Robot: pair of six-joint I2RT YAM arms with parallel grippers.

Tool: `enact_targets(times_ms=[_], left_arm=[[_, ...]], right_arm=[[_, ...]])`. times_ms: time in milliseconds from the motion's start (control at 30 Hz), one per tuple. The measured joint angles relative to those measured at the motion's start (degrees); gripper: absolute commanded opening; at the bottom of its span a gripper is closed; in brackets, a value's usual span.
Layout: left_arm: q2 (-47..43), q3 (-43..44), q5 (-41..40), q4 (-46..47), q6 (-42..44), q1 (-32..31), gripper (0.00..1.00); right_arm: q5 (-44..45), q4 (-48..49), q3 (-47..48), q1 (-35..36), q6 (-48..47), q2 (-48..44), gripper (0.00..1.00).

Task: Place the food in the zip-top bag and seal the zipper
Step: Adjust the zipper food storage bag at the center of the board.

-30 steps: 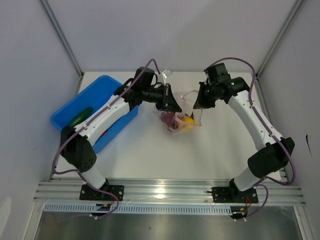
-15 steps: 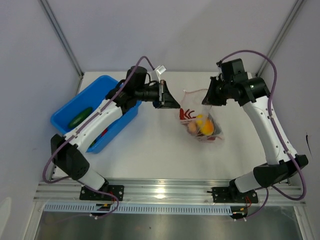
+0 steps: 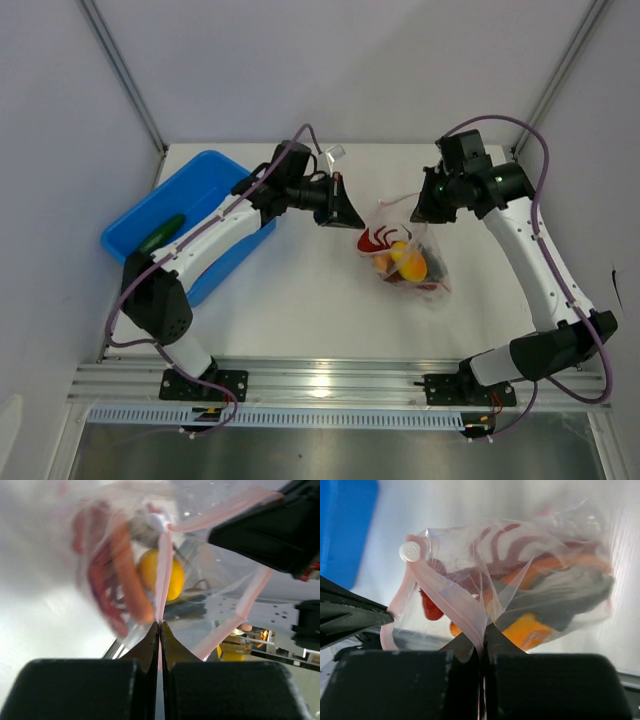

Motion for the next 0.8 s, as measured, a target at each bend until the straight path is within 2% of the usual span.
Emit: enact_targets(times_ms=[100, 200, 233, 300, 333, 400, 433, 467, 633, 800], left_arm=[[-1.53, 4.09, 0.35, 1.07, 0.04, -0.26, 0.06], [-2.84, 5.09, 0.42, 1.31, 0.81, -0.24, 0.29], [-3.02, 4.96, 0.31, 1.16, 1.09, -0.24, 0.46], [-3.17, 4.09, -0.22, 0.87, 2.01, -0.04, 0.56], [-3.45, 3.17, -0.94, 0.44, 2.75, 0.11, 0.66], [-4.02, 2.19, -2.14, -1.16, 3.85, 0.35, 0.75], [-4.5, 2.03, -3.23, -1.97, 4.7, 0.46, 0.91], [-5.14, 1.9, -4.26, -2.45, 5.68, 0.63, 0.97], [-12.59, 1.2, -12.52, -5.77, 8.63, 2.8, 1.0], [-21.62, 0.68, -26.1, -11.28, 9.44, 7.61, 1.0]], right_arm=[[-0.07, 0.48, 3.08, 0.02, 0.5, -1.31, 0.0], [-0.13, 0.83, 2.23, 0.02, 0.92, -3.41, 0.0], [-0.17, 1.05, 1.42, 0.02, 1.05, -3.78, 0.0], [-0.55, 1.49, -0.39, 0.09, 1.4, -3.91, 0.0], [-0.81, 1.95, -1.4, 0.11, 1.53, -3.89, 0.0], [-1.38, 2.23, -2.75, 0.15, 1.79, -3.89, 0.0], [-1.73, 2.45, -3.21, 0.26, 1.84, -3.89, 0.0], [-1.97, 2.6, -3.48, 0.35, 1.84, -3.85, 0.0], [-2.8, 3.63, -4.15, 0.42, 1.77, -3.45, 0.0], [-3.63, 5.11, -4.63, 0.79, 0.74, -1.42, 0.0]])
